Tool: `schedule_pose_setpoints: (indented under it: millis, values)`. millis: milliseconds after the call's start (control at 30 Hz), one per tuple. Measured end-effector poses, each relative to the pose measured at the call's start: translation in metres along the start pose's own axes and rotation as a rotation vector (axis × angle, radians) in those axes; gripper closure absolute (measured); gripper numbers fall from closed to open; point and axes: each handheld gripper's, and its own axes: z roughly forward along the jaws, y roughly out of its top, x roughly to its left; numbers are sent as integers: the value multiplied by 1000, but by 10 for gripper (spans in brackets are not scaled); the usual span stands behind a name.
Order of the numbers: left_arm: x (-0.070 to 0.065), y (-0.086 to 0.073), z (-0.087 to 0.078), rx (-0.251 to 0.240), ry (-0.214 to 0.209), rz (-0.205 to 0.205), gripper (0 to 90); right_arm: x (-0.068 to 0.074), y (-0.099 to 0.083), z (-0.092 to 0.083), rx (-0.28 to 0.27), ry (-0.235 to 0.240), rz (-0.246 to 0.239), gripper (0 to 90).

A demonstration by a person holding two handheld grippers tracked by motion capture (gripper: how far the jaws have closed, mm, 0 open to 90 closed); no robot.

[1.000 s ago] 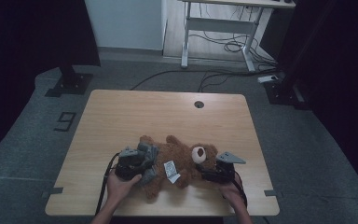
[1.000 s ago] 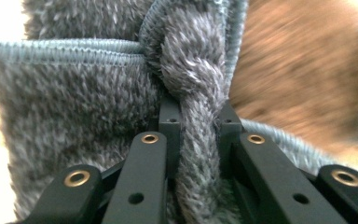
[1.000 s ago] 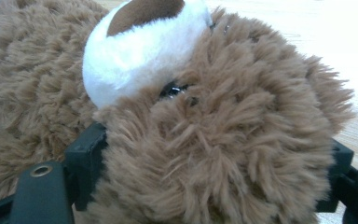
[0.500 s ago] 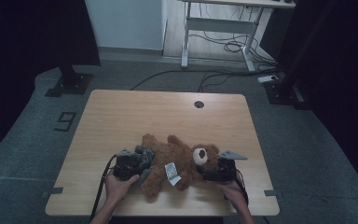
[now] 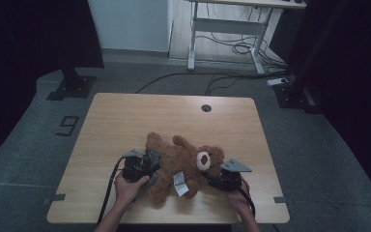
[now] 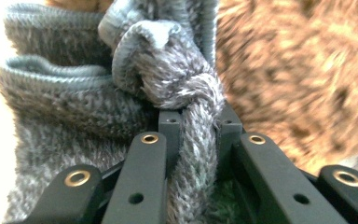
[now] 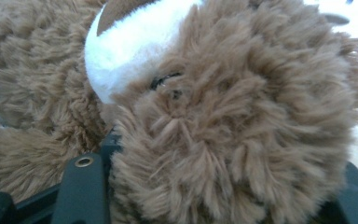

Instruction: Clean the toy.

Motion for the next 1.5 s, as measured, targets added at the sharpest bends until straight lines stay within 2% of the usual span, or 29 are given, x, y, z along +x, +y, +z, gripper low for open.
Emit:
schedule_pose_setpoints:
  millis: [167,267,367,600,800,1000,1200,1333,1500]
  values:
    - [12,27,11,-6,41,-4,776,-3,5,15,-41,-62,-8,377]
    - [17,30,14,-3,45,-7,773,-10,3,21,-33,-66,32,343]
    - [17,24,8,-1,75,23,770,-12,1,20,-26,-65,35,291]
    - [31,5,-18,0,142,4,764,-10,-1,19,-16,-90,46,221]
    - [31,0,-51,-35,198,66,756,-11,-1,18,-11,-83,47,170]
    - [31,-7,-70,-47,234,100,753,-12,-1,17,-13,-78,61,127]
    - [41,-22,-90,-46,270,88,752,-12,-1,15,-8,-71,65,114]
    - [49,-37,-106,-58,279,63,742,-12,-1,15,-5,-70,65,109]
    - [60,-59,-115,-30,337,50,728,-11,0,14,1,-67,73,98]
